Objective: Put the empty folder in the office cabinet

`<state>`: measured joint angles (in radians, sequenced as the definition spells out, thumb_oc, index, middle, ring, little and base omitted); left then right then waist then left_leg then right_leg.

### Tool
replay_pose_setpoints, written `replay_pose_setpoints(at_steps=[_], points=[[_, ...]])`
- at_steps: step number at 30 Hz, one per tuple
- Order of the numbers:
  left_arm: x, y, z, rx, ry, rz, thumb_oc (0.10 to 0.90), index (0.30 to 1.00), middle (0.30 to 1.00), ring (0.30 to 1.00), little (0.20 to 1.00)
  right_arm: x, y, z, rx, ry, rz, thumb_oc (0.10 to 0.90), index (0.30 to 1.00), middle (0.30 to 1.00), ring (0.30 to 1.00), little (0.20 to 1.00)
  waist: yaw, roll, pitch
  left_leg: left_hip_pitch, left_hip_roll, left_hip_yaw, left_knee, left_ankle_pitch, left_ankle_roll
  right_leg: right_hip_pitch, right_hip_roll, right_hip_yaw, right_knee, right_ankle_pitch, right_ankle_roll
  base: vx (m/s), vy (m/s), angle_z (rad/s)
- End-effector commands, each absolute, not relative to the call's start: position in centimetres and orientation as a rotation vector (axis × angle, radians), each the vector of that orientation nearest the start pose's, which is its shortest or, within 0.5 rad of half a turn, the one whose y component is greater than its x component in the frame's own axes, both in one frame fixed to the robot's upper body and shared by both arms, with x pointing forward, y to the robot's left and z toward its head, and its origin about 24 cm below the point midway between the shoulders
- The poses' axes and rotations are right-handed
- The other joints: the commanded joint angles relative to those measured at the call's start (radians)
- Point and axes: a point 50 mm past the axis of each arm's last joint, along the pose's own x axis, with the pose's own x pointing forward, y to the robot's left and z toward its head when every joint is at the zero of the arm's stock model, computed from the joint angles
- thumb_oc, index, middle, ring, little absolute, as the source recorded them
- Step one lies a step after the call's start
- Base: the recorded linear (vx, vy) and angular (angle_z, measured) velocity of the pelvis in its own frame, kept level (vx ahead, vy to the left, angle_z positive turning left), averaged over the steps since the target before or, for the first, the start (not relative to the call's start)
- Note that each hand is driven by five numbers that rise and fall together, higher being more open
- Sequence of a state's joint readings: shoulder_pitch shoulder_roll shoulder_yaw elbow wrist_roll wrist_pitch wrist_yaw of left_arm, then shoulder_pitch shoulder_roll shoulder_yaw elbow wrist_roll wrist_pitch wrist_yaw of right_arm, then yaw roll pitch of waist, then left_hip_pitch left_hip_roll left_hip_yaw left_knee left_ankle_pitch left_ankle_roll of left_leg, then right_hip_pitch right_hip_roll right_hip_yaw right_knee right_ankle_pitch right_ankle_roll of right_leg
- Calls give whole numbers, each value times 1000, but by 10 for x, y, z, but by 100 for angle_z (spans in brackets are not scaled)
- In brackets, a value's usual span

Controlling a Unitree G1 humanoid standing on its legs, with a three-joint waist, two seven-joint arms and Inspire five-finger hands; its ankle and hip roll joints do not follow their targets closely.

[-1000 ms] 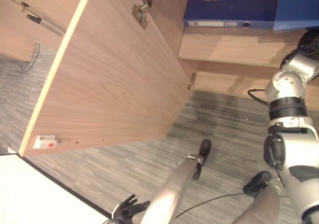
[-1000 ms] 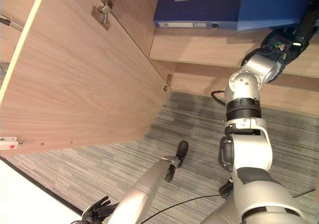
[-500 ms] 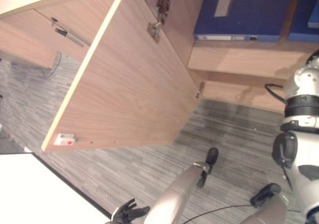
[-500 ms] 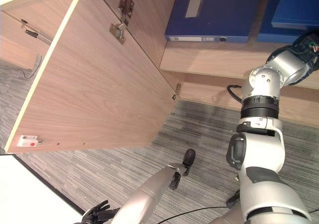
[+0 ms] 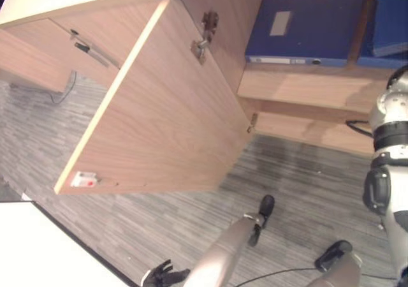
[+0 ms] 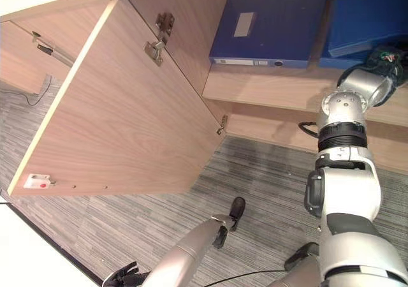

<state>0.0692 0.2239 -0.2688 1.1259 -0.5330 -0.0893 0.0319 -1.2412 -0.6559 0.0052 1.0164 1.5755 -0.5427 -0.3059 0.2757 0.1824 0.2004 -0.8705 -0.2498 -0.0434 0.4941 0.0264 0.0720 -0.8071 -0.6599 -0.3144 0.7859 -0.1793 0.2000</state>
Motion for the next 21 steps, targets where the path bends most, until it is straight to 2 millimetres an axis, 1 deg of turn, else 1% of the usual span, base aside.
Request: replay_pose_setpoints(at_steps=[1,5,6,8,9,13,19,21], points=[[29,283,-155,38,1263,426,800,900,900,900,900,355,-306,393,848,-879,-265,800,900,900,900,900,18,-35,-29,97,-23,0,-85,-176,0,-26,26,-17,63,53,38,-35,-31,-5],[27,285,-154,28,1270,416,800,900,900,900,900,373,-287,384,677,-718,-200,800,900,900,900,900,15,-49,-24,89,-13,5,-84,-172,-5,-40,33,-13,64,58,31,-19,-18,-3],[28,285,-154,29,1273,411,800,900,900,900,900,377,-286,378,652,-679,-211,800,900,900,900,900,15,-52,-24,88,-12,5,-83,-171,-5,-43,33,-14,65,59,30,-11,-12,-5],[29,285,-154,27,1272,405,800,900,900,900,900,381,-283,374,645,-644,-210,800,900,900,900,900,15,-54,-23,85,-10,6,-82,-171,-6,-45,33,-14,65,61,29,-5,-8,-7],[29,285,-154,27,1272,405,800,900,900,900,900,381,-283,374,645,-644,-209,800,900,900,900,900,15,-54,-22,85,-9,7,-82,-171,-6,-46,33,-14,65,61,29,-6,-13,-4],[33,285,-154,34,1264,398,800,900,900,900,900,385,-285,364,661,-610,-232,800,900,900,900,900,18,-54,-15,87,-6,7,-90,-168,-7,-41,30,-23,62,64,32,0,0,0],[34,287,-153,43,1267,403,800,900,900,900,900,388,-287,357,657,-580,-246,800,900,900,900,900,18,-55,-7,90,-4,9,-98,-165,-8,-43,33,-22,61,66,31,0,0,0],[33,288,-153,35,1270,413,800,900,900,900,900,388,-294,349,621,-539,-284,800,900,900,900,900,13,-57,-4,92,-2,11,-102,-163,-8,-44,35,-22,59,69,31,0,0,0]])
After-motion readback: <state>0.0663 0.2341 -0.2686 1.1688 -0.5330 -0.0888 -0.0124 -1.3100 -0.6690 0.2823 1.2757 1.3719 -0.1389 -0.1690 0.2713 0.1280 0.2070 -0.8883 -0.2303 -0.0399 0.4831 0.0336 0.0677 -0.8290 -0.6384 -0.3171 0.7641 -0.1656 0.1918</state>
